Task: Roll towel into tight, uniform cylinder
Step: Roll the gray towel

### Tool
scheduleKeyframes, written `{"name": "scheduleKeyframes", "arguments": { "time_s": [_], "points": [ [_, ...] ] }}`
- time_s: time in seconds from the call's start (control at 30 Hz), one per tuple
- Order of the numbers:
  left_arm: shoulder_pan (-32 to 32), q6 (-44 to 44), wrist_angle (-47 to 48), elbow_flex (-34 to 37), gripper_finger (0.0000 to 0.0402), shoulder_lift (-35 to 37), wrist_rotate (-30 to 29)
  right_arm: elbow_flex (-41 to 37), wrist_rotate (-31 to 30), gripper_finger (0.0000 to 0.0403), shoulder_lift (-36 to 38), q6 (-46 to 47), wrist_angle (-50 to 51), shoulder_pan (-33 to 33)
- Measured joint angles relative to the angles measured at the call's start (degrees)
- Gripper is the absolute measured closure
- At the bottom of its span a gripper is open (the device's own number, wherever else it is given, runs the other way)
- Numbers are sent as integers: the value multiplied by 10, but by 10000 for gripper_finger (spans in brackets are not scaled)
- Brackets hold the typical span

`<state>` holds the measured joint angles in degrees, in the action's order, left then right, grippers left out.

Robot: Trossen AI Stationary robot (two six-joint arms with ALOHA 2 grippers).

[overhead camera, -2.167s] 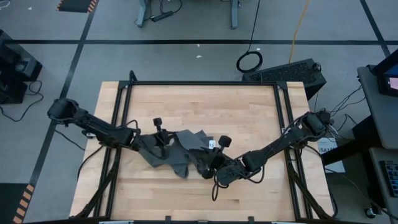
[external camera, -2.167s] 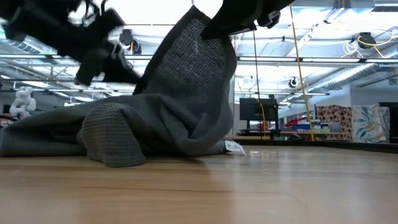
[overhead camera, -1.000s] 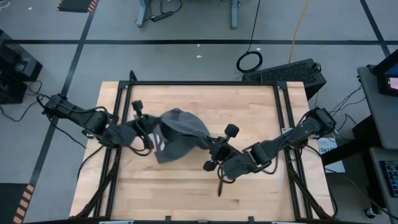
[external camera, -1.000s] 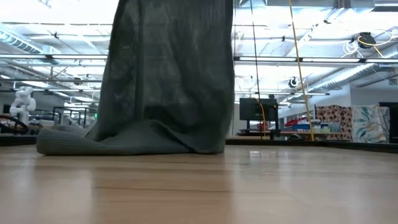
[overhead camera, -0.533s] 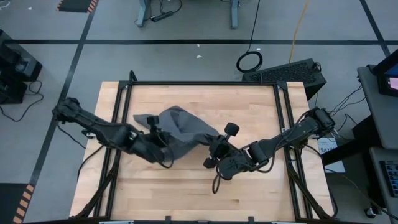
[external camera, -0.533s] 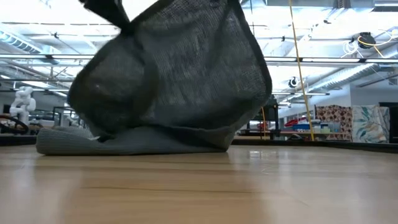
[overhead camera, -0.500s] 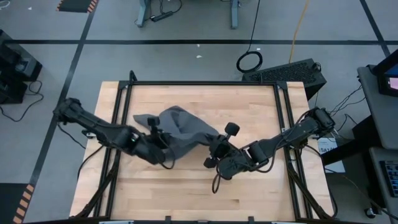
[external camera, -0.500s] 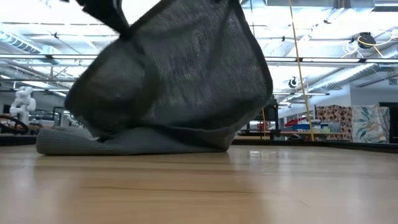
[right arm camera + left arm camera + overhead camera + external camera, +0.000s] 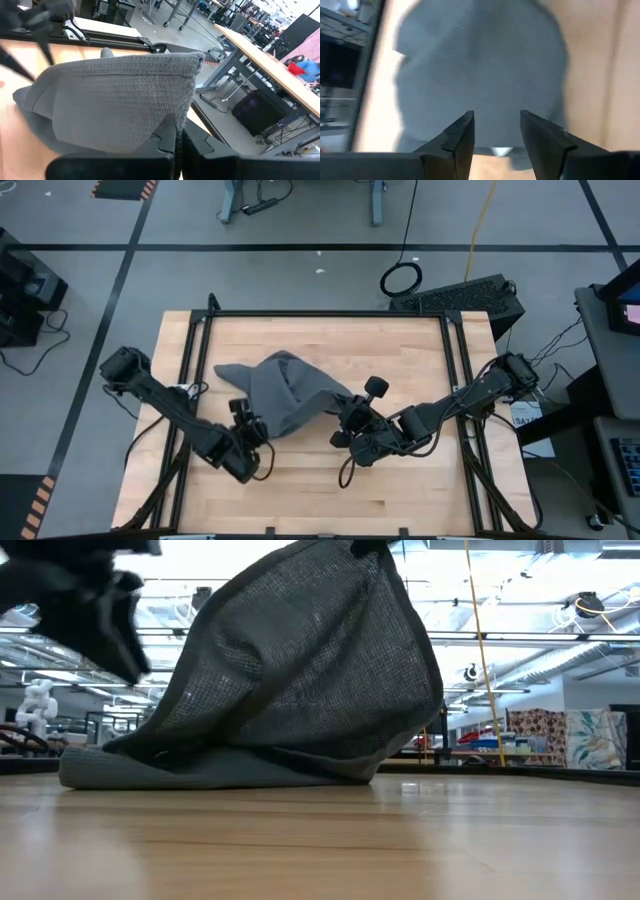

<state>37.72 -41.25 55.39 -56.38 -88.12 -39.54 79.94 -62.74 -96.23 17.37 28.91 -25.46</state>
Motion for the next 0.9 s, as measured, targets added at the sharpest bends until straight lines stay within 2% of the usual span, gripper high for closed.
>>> {"name": "scheduleKeyframes", "arguments": {
  "time_s": [0.13,0.33,0.43,0.77,0.9],
  "points": [
    [29,-19,-120,71,237,-2,-8,0,0,402,0,0,0,0],
    [45,-13,-275,139,237,-2,-126,0,-2,402,0,2,-3,3],
    [43,25,-336,159,237,-2,-135,0,-2,402,0,6,-3,7],
    [43,72,-438,163,237,-2,-98,0,2,402,0,6,-3,13],
    [32,71,-441,163,237,-2,-141,0,29,402,0,9,-3,13]
  ]
}}
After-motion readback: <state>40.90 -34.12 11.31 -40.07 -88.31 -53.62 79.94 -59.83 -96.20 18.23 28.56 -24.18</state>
